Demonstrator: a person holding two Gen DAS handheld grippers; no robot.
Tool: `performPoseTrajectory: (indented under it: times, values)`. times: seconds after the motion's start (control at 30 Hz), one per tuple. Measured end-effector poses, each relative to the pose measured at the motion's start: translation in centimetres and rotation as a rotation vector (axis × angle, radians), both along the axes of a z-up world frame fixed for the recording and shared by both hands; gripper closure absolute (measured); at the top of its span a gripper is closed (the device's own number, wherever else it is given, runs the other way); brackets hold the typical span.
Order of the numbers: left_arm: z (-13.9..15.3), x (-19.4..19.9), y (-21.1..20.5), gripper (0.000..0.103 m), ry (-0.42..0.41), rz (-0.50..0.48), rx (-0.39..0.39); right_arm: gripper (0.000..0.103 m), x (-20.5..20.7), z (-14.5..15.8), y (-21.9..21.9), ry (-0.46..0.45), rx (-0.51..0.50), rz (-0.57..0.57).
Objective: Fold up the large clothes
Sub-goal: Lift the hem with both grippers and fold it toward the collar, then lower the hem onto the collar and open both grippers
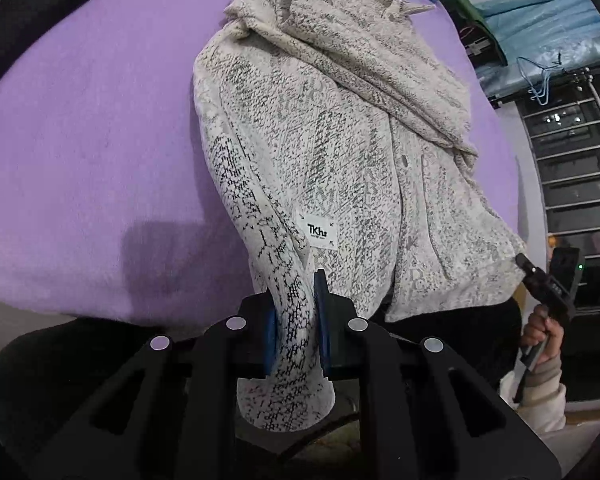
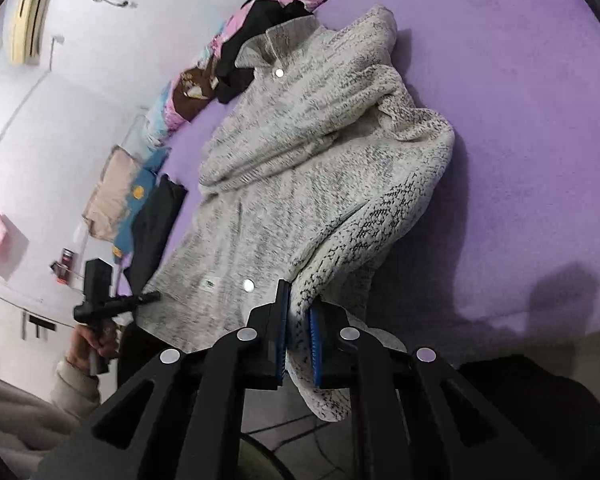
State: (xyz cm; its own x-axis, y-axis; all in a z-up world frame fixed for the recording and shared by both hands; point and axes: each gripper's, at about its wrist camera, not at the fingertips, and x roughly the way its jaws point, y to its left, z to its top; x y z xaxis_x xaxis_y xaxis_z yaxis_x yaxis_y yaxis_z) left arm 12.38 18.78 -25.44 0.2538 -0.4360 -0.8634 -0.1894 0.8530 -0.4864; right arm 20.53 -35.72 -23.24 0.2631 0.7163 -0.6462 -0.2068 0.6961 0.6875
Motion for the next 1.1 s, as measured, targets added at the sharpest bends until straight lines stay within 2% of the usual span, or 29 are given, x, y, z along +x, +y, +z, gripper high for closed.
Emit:
performPoseTrajectory:
  times: [0.2,0.47,0.83,0.9,1.0,1.1]
  values:
    - [2.2,0.8,0.1,0.089,-0.037,-0.003,0.015,0.094,1.1,1.6,0.8,-0.026,-0.023,0.016]
    - [5.6,2.8,1.0,0.090,-0.097,0.012,-0.003,0.094,3.3,4.8,2.0,-0.096,-0.018,0.033]
    - [9.4,6.2,2.2,0.090,-0.153,0.027,0.003,0.094,8.0,7.9,2.0,-0.141,0.054,0.030]
    - [10.2,7.2,2.5,0.090,-0.167,0.026,-0.015,0.094,9.0,8.5,2.3,-0.154,0.046,0.040]
    - [11.0,8.9,3.0,0.090,-0.184,0.031,-0.082,0.094,10.4,9.0,2.6,-0.160,0.055,0.038]
    - [12.3,10.5,3.0,0.091,-0.213,0.019,-0.109,0.094,11.4,9.6,2.7,-0.171,0.090,0.030]
